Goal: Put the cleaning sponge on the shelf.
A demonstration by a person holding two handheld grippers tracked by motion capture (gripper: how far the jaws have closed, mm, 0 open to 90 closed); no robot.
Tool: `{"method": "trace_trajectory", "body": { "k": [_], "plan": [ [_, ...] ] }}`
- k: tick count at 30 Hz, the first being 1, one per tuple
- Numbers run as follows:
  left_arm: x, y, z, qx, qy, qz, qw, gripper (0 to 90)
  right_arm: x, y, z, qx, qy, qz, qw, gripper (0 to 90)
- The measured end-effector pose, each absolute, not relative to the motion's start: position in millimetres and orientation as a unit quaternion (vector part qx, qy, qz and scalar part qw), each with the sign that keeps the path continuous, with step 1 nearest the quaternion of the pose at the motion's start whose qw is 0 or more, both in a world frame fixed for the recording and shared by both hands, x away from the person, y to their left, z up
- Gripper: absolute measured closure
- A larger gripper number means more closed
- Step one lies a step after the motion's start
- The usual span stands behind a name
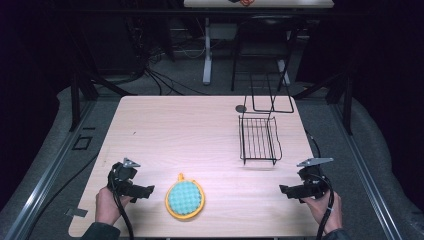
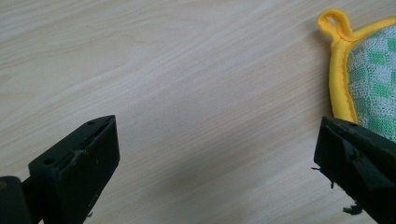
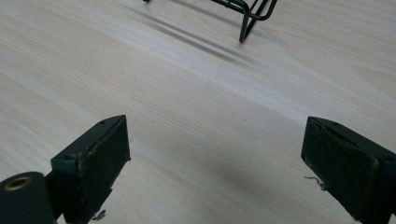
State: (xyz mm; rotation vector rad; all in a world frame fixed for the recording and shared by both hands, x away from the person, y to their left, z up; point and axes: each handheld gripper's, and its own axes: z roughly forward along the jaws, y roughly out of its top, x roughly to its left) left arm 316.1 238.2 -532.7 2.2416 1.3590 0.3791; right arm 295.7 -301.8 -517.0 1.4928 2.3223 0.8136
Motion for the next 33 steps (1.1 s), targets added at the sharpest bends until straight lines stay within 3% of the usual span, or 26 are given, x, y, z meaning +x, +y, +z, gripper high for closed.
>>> {"method": "trace_trajectory", "body": {
  "k": [16, 33],
  "plan": [
    [317.7, 235.7, -532.3, 0.824, 0.494, 0.137, 0.243, 0.3, 291.0, -289.7, -511.4, 0.498, 0.809, 0.287, 0.125, 7.0],
    [317.2, 235.9, -532.2, 0.821, 0.496, 0.139, 0.245, 0.3, 292.0, -248.0, -498.0, 0.446, 0.835, 0.300, 0.118, 0.0]
  ]
}}
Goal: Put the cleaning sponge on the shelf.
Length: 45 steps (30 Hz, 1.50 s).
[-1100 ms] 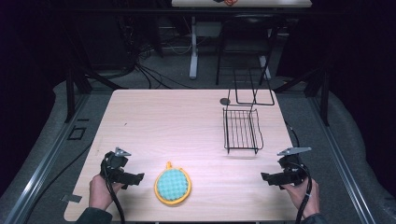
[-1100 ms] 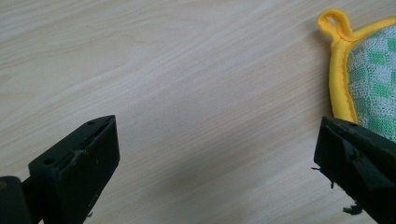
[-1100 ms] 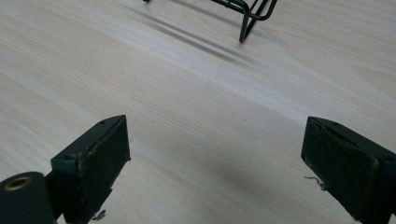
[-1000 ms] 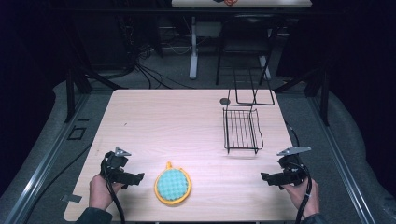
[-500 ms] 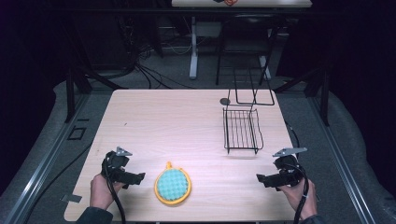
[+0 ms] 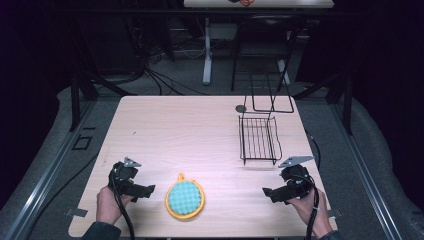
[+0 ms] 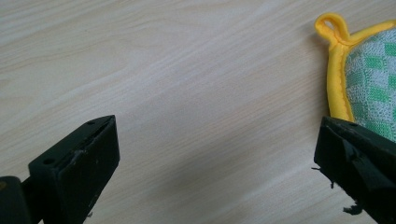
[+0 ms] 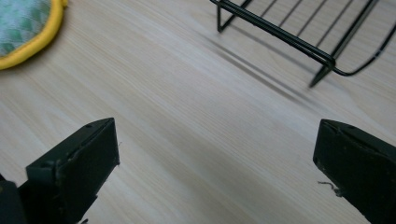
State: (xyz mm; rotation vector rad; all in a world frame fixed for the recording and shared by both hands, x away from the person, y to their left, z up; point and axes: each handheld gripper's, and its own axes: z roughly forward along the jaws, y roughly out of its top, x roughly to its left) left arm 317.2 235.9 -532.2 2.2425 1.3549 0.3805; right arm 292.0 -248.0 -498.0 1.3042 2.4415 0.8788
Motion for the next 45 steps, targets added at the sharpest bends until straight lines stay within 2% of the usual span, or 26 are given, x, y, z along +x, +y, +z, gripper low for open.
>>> {"method": "trace_trajectory", "body": {
  "k": [33, 45],
  "plan": [
    [317.3, 236.4, -532.3, 0.821, 0.496, 0.139, 0.246, 0.3, 313.9, -133.7, -481.9, 0.333, 0.879, 0.334, 0.077, 0.0],
    [317.1, 236.9, -532.1, 0.820, 0.497, 0.139, 0.249, 0.2, 326.0, -85.2, -499.6, 0.302, 0.899, 0.313, 0.044, 0.0]
  ]
}}
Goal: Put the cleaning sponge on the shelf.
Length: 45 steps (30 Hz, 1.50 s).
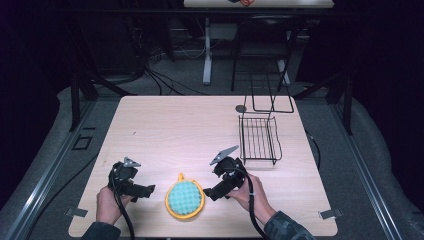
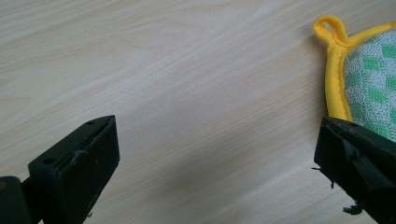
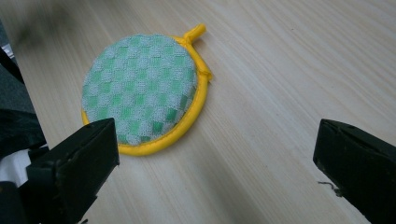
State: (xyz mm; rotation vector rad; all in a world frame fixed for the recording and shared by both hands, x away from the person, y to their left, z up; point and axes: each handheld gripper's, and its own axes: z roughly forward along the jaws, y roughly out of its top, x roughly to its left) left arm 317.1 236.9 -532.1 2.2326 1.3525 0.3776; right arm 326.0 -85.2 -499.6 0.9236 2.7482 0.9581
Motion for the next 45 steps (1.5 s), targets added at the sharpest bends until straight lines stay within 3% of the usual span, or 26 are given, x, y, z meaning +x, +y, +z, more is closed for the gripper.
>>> {"method": "trace_trajectory", "body": {
  "k": [16, 20, 22, 24, 29, 31, 39, 45],
  "plan": [
    [317.2, 235.9, -532.7, 0.822, 0.494, 0.137, 0.249, 0.2, 332.5, -32.2, -533.3, 0.281, 0.920, 0.273, 0.000, 1.7],
    [316.9, 235.9, -532.4, 0.822, 0.494, 0.137, 0.248, 0.2, 330.6, -28.3, -538.7, 0.283, 0.919, 0.273, -0.009, 13.9],
    [316.9, 235.7, -532.4, 0.822, 0.494, 0.137, 0.247, 0.3, 330.4, -27.6, -539.8, 0.284, 0.920, 0.271, -0.008, 15.9],
    [316.7, 234.7, -532.7, 0.822, 0.494, 0.139, 0.247, 0.2, 330.1, -27.3, -541.9, 0.291, 0.918, 0.271, -0.008, 34.2],
    [316.6, 235.2, -532.1, 0.823, 0.494, 0.136, 0.246, 0.2, 333.8, -30.4, -546.9, 0.312, 0.909, 0.275, -0.026, 54.2],
    [316.5, 235.4, -532.0, 0.822, 0.494, 0.137, 0.247, 0.3, 333.6, -31.4, -548.0, 0.319, 0.905, 0.279, -0.033, 56.6],
    [316.1, 234.2, -532.1, 0.824, 0.492, 0.137, 0.245, 0.3, 325.5, -33.2, -552.0, 0.335, 0.897, 0.287, -0.016, 80.5],
    [316.6, 234.7, -532.3, 0.823, 0.494, 0.136, 0.245, 0.3, 323.4, -36.3, -551.7, 0.345, 0.886, 0.307, -0.020, 84.4]
  ]
}}
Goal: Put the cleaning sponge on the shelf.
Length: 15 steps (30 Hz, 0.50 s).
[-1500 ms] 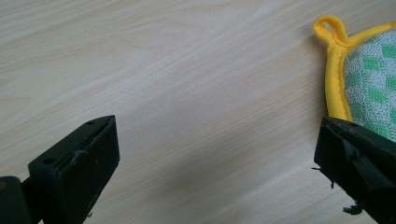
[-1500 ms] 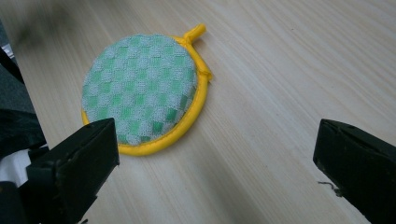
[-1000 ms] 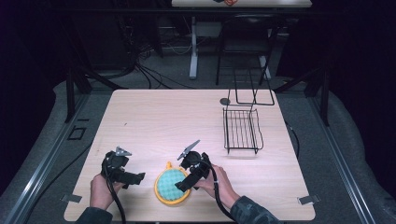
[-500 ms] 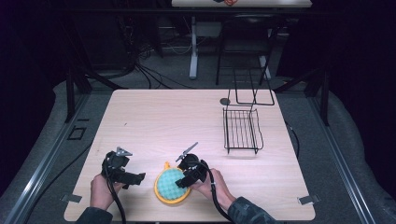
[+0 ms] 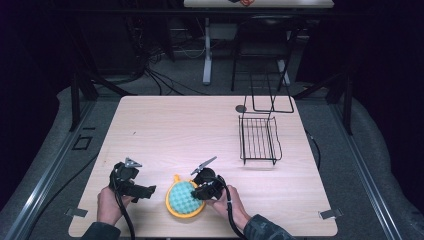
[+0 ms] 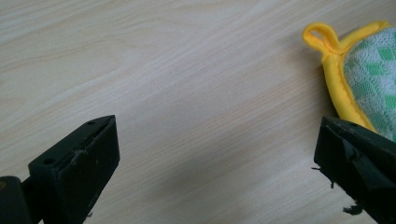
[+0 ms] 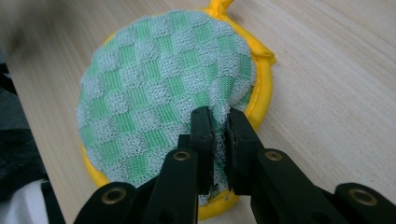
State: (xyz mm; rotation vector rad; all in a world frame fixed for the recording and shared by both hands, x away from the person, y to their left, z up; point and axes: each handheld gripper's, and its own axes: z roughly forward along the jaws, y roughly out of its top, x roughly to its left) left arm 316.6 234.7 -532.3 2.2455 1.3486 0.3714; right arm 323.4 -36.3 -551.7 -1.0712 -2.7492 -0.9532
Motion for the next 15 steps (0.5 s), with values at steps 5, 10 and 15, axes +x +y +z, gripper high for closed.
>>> {"method": "trace_trajectory", "body": {
  "k": [5, 10, 15],
  "plan": [
    [316.8, 235.0, -532.8, 0.822, 0.495, 0.136, 0.247, 0.3, 320.7, -37.9, -545.4, -0.342, -0.883, -0.319, 0.021, 85.7],
    [316.6, 235.4, -532.5, 0.823, 0.493, 0.136, 0.247, 0.3, 317.6, -41.0, -537.1, -0.337, -0.882, -0.330, 0.022, 85.8],
    [316.3, 234.2, -532.4, 0.824, 0.492, 0.137, 0.246, 0.3, 313.9, -50.9, -515.3, -0.332, -0.872, -0.359, 0.020, 85.8]
  ]
}}
